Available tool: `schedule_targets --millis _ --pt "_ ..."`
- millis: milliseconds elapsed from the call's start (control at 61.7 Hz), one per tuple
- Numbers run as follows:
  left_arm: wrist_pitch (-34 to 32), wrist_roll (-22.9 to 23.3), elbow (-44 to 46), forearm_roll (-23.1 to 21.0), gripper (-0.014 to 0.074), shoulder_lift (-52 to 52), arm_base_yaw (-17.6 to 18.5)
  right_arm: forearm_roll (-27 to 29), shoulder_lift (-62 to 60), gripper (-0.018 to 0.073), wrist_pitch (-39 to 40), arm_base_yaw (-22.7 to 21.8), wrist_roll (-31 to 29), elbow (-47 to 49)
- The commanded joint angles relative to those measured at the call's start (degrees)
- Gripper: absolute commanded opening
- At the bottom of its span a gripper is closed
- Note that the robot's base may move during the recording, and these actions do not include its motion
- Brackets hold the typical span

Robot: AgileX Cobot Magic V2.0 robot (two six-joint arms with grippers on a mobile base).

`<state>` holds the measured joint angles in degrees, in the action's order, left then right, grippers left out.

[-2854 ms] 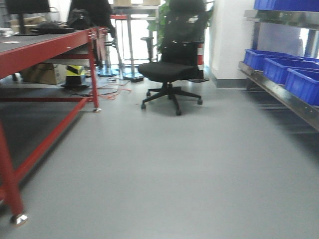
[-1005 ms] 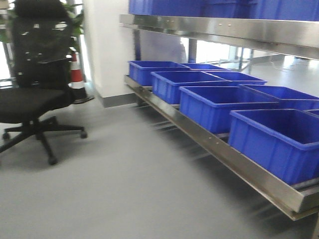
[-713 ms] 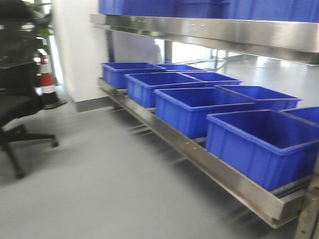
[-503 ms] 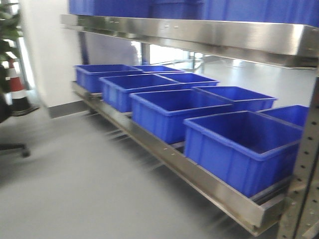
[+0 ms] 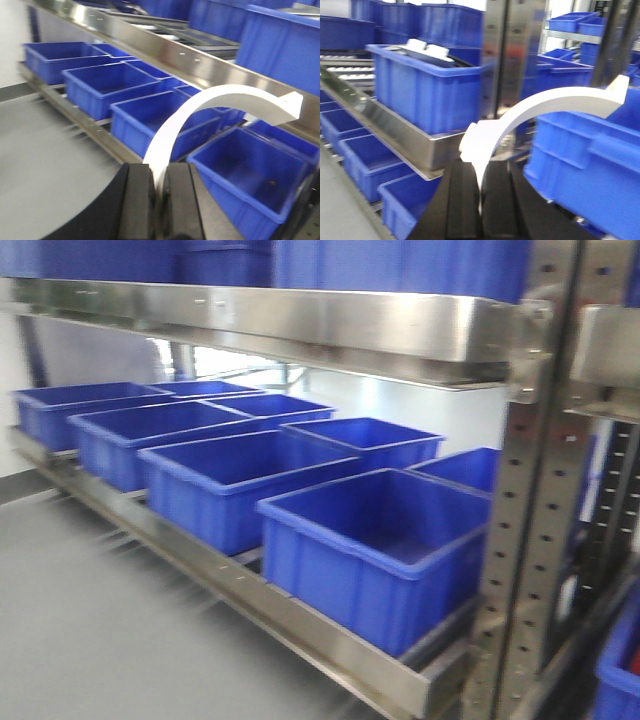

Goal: Grab PVC pipe and place in blue bin
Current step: 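Drive the base toward the shelf of blue bins, then move both grippers holding the white pipes over the blue bins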

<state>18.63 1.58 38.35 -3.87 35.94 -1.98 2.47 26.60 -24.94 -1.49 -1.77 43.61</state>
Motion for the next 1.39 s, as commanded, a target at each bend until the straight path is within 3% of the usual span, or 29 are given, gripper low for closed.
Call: schedule_targets --millis 0,1378 --pt "-1.6 0.1 0.1 -0.3 -0.0111 -0.3 -0.2 -0.1 -0.1 -0.0169 1.4 0.0 -0.1 -0.1" --pt "-1.6 0.1 0.1 -0.3 -0.0111 -0.3 -0.2 -0.1 -0.1 -0.0169 1.4 0.0 -0.1 -0.1"
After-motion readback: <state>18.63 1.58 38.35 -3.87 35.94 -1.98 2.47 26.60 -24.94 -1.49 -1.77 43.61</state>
